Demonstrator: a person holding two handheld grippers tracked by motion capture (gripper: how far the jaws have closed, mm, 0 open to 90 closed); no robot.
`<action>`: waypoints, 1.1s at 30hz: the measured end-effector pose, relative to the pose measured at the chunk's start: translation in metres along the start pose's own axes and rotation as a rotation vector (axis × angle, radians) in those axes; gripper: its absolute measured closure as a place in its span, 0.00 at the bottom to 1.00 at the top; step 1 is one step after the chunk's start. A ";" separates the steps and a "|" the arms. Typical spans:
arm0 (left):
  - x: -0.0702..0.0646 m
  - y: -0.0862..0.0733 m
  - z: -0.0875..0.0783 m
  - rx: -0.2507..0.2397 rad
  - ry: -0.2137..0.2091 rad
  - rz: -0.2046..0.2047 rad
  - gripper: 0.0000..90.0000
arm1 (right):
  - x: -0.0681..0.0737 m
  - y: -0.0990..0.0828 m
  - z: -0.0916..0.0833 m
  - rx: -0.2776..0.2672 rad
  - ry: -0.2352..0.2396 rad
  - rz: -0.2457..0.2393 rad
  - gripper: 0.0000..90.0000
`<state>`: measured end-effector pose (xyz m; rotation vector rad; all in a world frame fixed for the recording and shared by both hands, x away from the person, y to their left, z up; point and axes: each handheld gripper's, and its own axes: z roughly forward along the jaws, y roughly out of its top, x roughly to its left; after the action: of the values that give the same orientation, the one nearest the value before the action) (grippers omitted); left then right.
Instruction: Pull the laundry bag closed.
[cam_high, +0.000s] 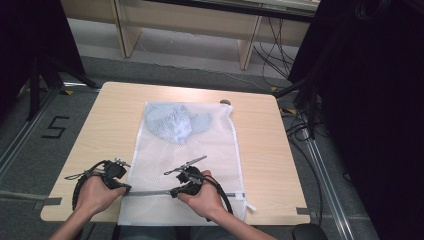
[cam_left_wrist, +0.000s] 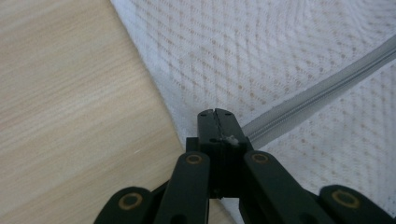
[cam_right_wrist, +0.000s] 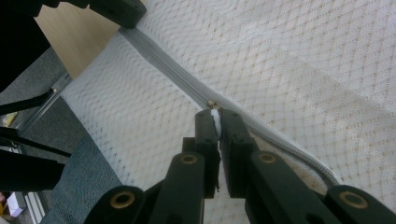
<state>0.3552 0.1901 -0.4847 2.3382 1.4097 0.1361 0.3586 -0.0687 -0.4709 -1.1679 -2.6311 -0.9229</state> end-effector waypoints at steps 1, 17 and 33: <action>0.000 0.000 0.000 0.000 0.000 0.000 1.00 | 0.000 0.000 0.000 0.000 0.000 0.000 0.97; -0.006 0.000 0.002 0.032 0.028 0.011 1.00 | -0.005 -0.008 -0.004 0.008 -0.001 0.021 0.97; -0.005 0.000 0.002 0.025 0.032 0.032 1.00 | -0.015 -0.017 -0.015 -0.003 -0.019 0.041 0.97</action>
<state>0.3539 0.1853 -0.4861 2.3893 1.3971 0.1669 0.3551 -0.0955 -0.4714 -1.2325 -2.6109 -0.9134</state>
